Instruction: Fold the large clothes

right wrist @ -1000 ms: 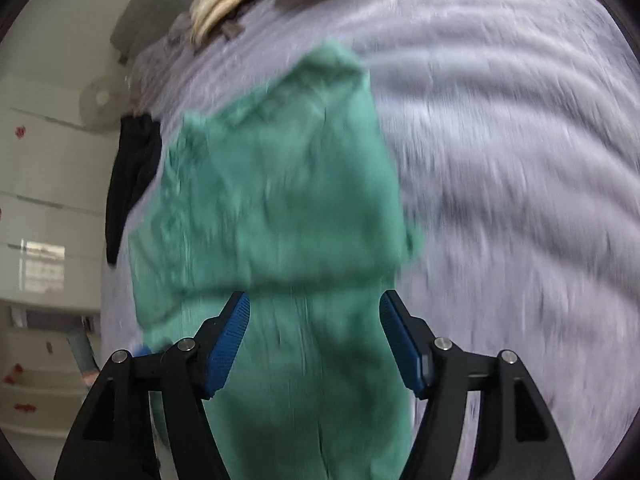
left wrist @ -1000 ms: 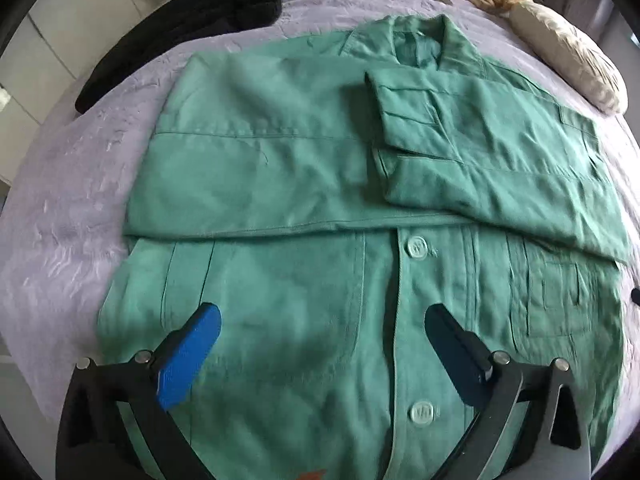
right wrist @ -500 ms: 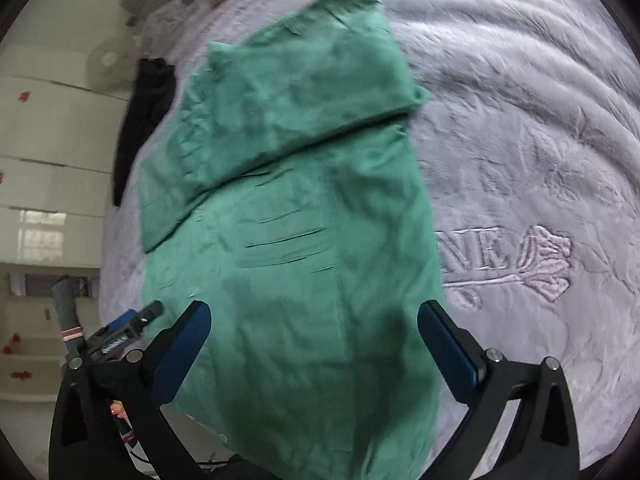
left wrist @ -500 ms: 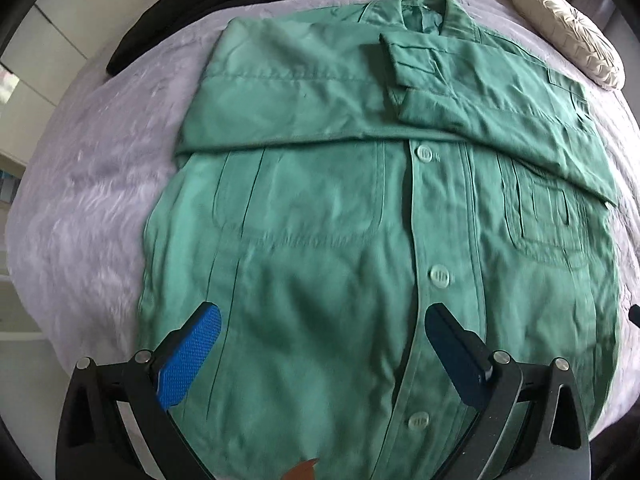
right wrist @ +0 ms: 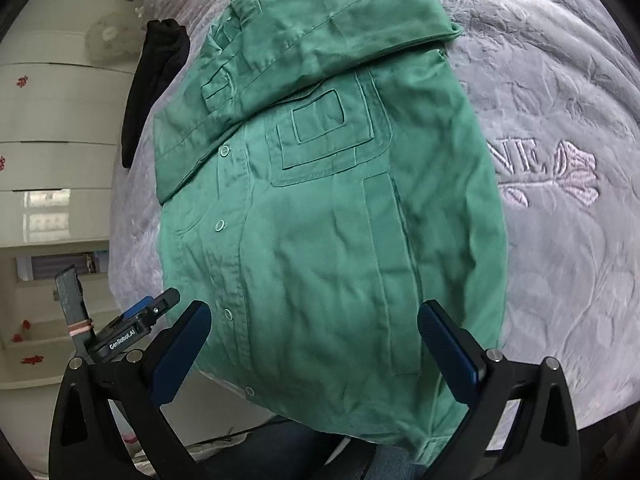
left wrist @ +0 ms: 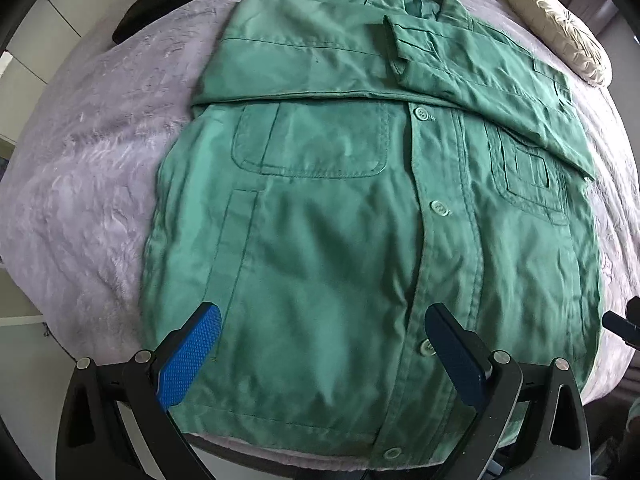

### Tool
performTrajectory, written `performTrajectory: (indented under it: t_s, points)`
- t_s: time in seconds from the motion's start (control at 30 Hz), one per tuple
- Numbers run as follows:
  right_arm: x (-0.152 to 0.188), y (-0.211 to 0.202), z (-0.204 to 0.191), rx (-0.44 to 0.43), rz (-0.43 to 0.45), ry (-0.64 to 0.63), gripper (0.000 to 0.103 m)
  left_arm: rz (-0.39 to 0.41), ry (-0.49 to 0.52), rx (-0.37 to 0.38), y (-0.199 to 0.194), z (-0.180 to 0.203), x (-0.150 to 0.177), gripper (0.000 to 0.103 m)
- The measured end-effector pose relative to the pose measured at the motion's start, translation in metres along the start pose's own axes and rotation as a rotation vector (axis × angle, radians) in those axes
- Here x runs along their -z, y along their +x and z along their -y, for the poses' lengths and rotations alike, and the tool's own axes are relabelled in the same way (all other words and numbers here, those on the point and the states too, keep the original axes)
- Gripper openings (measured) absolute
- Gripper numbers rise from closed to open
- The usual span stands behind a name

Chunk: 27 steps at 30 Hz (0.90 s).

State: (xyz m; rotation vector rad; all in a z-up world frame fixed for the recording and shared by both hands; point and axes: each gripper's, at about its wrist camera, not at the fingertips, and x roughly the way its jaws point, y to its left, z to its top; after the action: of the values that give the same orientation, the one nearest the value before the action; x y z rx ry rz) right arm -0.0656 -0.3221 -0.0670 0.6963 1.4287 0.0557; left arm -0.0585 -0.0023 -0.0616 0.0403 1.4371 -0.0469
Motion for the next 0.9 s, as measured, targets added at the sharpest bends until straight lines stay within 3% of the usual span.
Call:
performTrajectory:
  t_s: [0.53,0.9]
  points:
    - [0.085,0.018,-0.024,-0.027,0.054,0.069,0.103,-0.025,0.085,0.002,0.004,-0.055,0.058,0.102]
    - [0.111,0.018,-0.027,-0.029,0.073,0.125,0.103,-0.017,0.096,0.007,0.001,-0.084,0.080,0.102]
